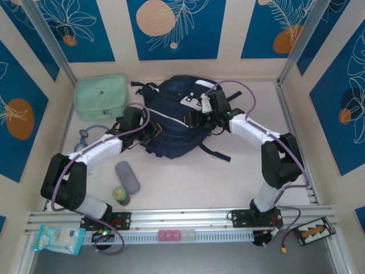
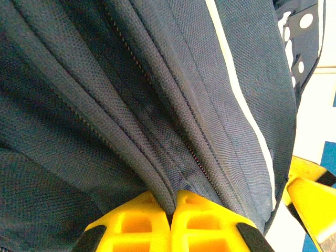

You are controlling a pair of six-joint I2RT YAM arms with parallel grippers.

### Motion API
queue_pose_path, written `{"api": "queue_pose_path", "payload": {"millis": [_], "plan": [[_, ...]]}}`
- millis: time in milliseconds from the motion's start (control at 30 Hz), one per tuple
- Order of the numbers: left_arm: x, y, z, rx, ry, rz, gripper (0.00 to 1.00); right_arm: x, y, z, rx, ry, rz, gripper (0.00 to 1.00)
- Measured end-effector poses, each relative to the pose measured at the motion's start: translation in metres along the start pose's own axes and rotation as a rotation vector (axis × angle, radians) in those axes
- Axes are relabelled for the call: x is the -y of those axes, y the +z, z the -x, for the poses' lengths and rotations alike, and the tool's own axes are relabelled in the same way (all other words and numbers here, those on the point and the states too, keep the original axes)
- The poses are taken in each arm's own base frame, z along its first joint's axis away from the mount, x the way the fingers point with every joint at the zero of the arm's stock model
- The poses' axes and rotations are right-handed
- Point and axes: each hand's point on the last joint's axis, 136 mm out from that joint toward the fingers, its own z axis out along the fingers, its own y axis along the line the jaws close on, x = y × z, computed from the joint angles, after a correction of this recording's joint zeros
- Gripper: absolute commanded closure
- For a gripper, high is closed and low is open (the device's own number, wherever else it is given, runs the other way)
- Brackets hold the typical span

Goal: Pack books, pencil case, and school supplies into a backpack

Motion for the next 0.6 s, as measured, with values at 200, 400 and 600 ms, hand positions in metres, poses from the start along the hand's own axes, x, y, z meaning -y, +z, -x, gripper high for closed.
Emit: {"api": "queue_pose_path", "payload": {"millis": [200, 400, 600], "plan": [[0.002, 0.002, 0.0, 0.001, -0.007, -0.009, 1.0, -0.006, 0.007, 0.006, -0.013, -0.032, 0.005, 0.28], [-0.002, 0.007, -0.002, -0.01, -0.013, 0.003, 1.0, -0.014, 0.005, -0.025, -0.06, -0.072, 0.01, 0.29], [-0.003, 0.009, -0.003, -0.017, -0.014, 0.002, 1.0, -0.04, -0.009, -0.056, -0.108, -0.15, 0.042, 0.36]]}}
